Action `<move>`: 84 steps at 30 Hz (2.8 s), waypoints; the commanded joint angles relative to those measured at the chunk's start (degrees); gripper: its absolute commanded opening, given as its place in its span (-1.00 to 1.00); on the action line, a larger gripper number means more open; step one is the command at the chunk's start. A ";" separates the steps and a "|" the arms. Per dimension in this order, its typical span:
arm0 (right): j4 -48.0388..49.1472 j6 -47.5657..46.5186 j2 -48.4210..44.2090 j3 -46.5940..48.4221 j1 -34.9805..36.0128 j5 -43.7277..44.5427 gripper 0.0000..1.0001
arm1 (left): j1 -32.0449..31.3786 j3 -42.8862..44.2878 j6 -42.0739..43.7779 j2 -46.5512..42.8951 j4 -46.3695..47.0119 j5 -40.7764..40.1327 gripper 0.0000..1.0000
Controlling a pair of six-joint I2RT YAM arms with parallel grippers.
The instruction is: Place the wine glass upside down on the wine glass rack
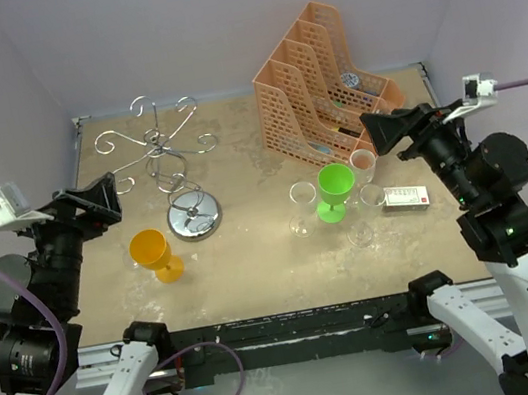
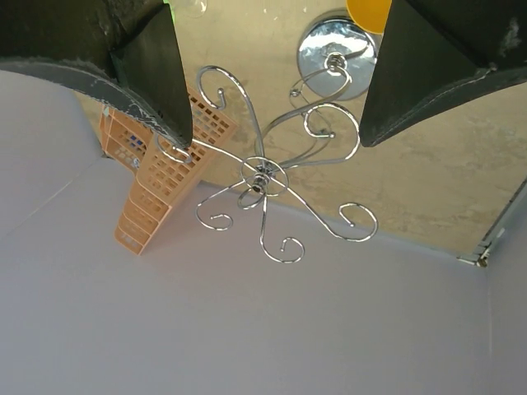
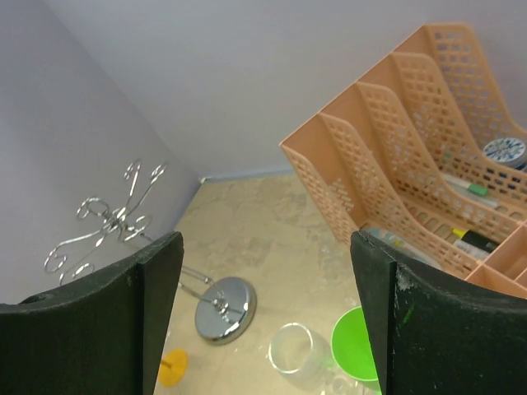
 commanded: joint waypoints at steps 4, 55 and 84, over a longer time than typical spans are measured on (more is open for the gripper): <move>2.57 3.45 2.65 0.33 -2.16 -11.75 0.72 | 2.07 -1.12 -3.78 0.63 2.55 7.81 0.59; -18.99 -7.36 37.75 4.86 31.14 14.36 -0.30 | 2.65 -2.10 -7.00 4.93 26.50 17.84 0.53; 5.16 -0.55 23.63 -6.08 31.85 14.74 -1.00 | 2.65 0.65 -10.41 8.24 25.47 23.62 0.52</move>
